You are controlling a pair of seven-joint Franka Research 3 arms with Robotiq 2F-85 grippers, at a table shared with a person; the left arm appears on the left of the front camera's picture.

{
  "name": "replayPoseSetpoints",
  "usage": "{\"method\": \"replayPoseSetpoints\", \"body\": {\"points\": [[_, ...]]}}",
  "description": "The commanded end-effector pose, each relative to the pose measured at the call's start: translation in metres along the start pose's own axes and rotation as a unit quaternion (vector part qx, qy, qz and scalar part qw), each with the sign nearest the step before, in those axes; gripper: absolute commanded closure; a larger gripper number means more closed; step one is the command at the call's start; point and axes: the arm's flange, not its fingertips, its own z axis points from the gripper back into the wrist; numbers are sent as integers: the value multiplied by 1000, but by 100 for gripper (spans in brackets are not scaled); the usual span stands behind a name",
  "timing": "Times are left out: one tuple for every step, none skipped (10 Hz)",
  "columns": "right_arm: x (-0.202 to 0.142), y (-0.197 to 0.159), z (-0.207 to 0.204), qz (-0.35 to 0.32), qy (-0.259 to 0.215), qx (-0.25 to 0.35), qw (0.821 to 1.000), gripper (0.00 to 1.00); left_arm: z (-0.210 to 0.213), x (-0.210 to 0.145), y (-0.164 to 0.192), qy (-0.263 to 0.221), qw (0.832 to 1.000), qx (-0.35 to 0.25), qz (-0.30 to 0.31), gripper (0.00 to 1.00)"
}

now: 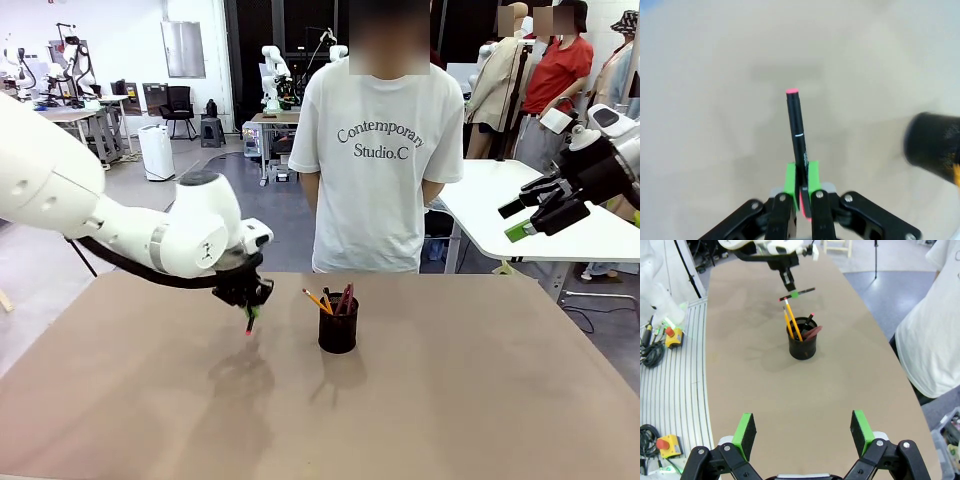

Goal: Place the pens into the pen holder.
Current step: Pick up a writing instrument from the table and place it into the Pen holder.

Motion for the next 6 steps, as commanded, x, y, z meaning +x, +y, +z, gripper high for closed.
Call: {"method": "replayPoseSetpoints", "body": {"points": [[2,0,-1,3,3,-6,1000,0,25,-18,20,-40,987,-147,-46,100],[2,0,-1,3,3,-6,1000,0,34,-16,23,-65,980,-183,-45,100],[2,0,-1,3,3,-6,1000,0,46,-13,25,-101,959,-256,-70,100],[2,0,-1,3,3,-6,1000,0,52,-13,20,-128,941,-296,-101,100],[2,0,-1,3,3,-6,1000,0,53,-14,15,-160,925,-312,-148,100],[2,0,-1,3,3,-6,1000,0,55,-15,9,-187,909,-318,-192,100]]}}
